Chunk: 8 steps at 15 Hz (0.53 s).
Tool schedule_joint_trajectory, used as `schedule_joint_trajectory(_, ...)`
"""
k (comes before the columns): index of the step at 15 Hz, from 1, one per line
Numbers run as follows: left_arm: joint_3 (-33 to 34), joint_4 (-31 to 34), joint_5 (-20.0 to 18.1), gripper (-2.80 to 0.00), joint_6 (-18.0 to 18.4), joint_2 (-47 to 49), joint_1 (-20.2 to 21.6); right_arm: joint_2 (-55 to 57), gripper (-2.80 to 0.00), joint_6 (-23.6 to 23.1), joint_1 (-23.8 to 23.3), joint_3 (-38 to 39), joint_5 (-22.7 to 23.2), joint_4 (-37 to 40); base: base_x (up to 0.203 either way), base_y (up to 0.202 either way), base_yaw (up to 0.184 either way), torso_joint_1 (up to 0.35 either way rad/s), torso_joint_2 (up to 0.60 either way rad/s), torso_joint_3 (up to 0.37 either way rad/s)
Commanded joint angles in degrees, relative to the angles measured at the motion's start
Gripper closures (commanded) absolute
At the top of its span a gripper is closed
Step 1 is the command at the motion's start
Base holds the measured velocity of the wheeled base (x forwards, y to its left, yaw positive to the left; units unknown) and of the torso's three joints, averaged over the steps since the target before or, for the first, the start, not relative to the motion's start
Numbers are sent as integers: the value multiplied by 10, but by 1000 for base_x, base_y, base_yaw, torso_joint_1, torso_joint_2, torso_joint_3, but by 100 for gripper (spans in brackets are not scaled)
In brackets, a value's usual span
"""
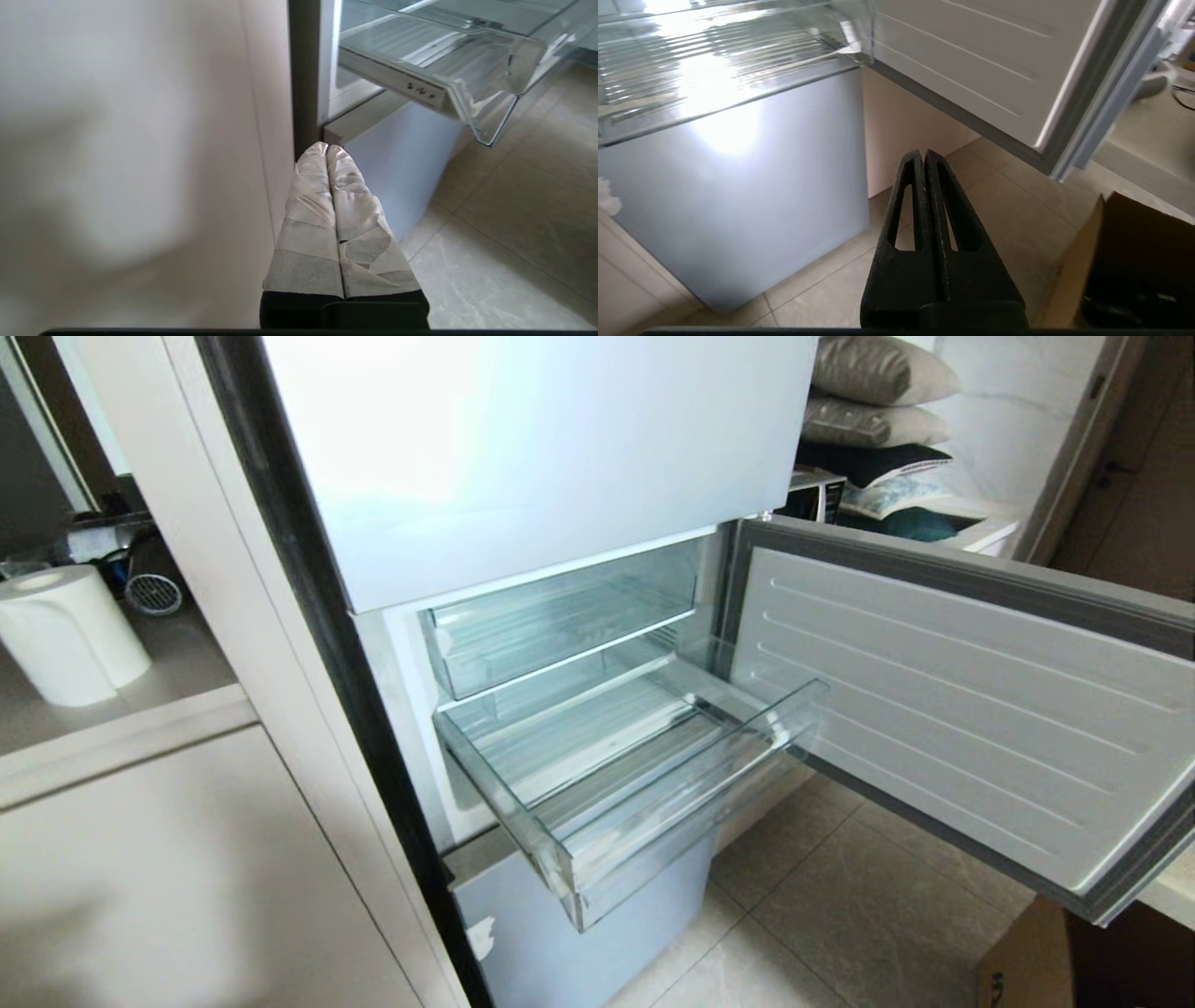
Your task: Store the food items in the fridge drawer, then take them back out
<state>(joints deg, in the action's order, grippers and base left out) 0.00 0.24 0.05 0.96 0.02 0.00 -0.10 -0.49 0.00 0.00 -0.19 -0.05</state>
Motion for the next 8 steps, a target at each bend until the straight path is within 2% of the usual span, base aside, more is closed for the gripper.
schedule_joint_trajectory(1, 0, 0, 0, 0, 0, 0, 0, 0, 0, -10, -1, -1, 0, -5, 0, 0, 0, 0, 0, 0)
schedule_joint_trajectory(3, 0, 0, 0, 0, 0, 0, 0, 26, 0, -7, -2, -34, -12, 0, 0, 0, 0, 0, 0, 0)
schedule_joint_trajectory(6, 0, 0, 0, 0, 0, 0, 0, 126, 0, 68, -14, -120, -66, 35, 0, 0, 0, 0, 0, 0)
schedule_joint_trajectory(8, 0, 0, 0, 0, 0, 0, 0, 213, 0, 102, -83, -142, -98, 44, 0, 0, 0, 0, 0, 0)
